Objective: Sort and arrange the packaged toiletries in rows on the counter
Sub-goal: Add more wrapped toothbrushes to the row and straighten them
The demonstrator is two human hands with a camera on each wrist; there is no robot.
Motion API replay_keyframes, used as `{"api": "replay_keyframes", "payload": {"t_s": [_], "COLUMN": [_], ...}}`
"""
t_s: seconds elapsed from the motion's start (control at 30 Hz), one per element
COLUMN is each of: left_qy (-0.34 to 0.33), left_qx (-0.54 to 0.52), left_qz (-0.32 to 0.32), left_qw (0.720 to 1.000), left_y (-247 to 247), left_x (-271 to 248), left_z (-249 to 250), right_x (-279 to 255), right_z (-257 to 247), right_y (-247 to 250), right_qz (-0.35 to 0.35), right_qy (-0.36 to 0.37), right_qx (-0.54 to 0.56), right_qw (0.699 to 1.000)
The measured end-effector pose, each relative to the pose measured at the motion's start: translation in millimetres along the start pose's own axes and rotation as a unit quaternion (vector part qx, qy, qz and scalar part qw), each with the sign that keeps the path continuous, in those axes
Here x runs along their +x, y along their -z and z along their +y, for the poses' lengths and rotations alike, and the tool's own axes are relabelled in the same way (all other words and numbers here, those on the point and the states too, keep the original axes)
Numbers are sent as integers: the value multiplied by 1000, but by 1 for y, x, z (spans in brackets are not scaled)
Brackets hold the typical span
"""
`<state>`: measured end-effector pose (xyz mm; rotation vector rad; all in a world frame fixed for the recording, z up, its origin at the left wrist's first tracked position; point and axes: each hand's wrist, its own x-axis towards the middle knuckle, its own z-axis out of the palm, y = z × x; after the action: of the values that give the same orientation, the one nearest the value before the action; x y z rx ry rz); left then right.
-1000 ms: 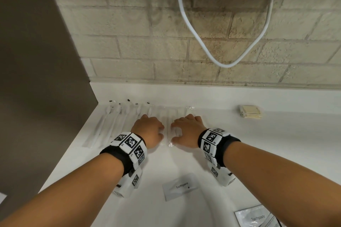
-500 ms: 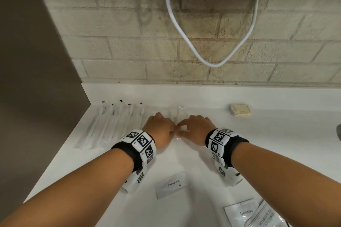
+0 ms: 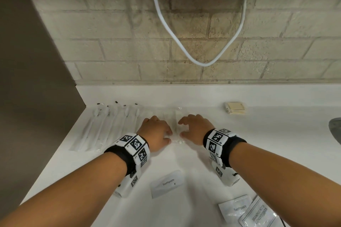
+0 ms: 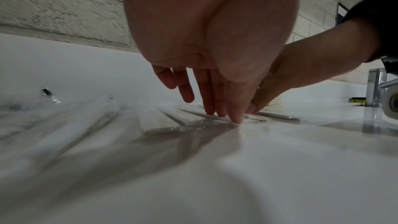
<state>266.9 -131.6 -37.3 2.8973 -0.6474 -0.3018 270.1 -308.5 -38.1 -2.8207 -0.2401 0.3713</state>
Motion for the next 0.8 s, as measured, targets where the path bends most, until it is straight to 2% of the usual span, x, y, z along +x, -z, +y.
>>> {"api": "replay_keyframes", "payload": {"t_s": [0.27, 0.43, 0.6, 0.8], "left_qy": [0, 37, 54, 39], "left_qx": [-1, -75, -27, -45], "left_qz": [-19, 52, -26, -46], "left_qw": [1000, 995, 998, 997], "left_y": [0, -4, -5, -5], "left_x": [1, 1, 2, 3], "left_z": [-3, -8, -4, -7], "right_x": [3, -2, -5, -6], "right_z": [1, 4, 3, 0], "right_y": [3, 3, 1, -4], "right_qz": [-31, -15, -27, -15], "right_qy": [9, 36, 62, 55], "right_qx": [-21, -11, -49, -36], "right_qw": [999, 999, 997, 998]}}
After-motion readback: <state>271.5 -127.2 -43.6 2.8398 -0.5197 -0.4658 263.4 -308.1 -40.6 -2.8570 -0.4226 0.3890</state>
